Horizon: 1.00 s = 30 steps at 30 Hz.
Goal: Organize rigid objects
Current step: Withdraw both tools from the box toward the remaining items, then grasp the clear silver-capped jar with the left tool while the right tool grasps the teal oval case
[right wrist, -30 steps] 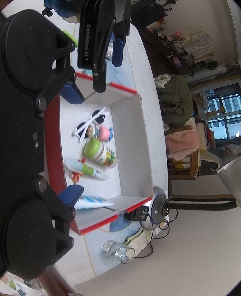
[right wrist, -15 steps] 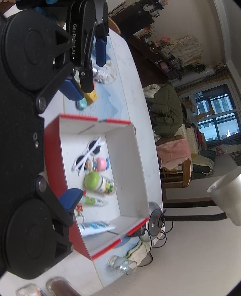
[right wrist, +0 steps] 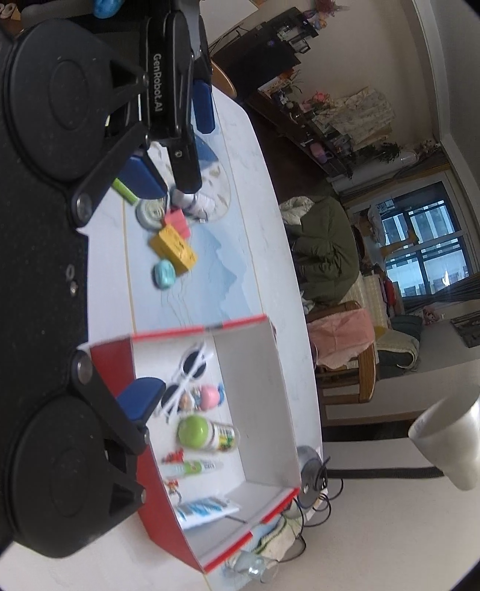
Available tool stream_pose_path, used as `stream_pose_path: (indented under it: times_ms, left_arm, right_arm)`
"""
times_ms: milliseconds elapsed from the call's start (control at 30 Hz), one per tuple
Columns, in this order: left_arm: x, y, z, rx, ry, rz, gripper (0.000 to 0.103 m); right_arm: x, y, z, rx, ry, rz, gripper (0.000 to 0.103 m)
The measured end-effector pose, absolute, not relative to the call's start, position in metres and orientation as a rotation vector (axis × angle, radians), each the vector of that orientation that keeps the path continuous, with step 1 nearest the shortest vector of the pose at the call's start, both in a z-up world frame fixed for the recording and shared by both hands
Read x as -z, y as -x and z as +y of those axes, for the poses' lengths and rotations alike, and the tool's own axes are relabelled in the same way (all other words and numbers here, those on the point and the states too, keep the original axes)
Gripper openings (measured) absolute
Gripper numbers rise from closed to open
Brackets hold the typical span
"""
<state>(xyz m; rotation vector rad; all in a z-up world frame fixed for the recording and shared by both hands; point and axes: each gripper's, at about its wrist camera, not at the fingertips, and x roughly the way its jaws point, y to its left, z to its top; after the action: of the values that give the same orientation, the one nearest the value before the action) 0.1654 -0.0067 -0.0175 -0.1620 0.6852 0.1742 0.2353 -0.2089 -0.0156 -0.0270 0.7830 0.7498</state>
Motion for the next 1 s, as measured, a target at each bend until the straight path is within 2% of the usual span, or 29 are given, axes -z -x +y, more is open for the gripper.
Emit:
stream_pose_path:
  times_ms: [400,933,1000]
  left_arm:
    - [0.031,-0.151,0.069,-0.253,0.241,0.683,0.103]
    - [0.088,-0.185,0.129,-0.328,0.321,0.768,0.103]
    - [0.095,-0.192,0.132,-0.328,0.312,0.779,0.103]
  right_arm:
    - [0.032,-0.204,-0.145,-0.776,0.148,0.789,0.103]
    - [0.076,-0.234,-0.082,-0.789,0.236,0.848,0.101]
    - [0.083,-0.239,-0.076,-0.785,0.26,0.855,0.099]
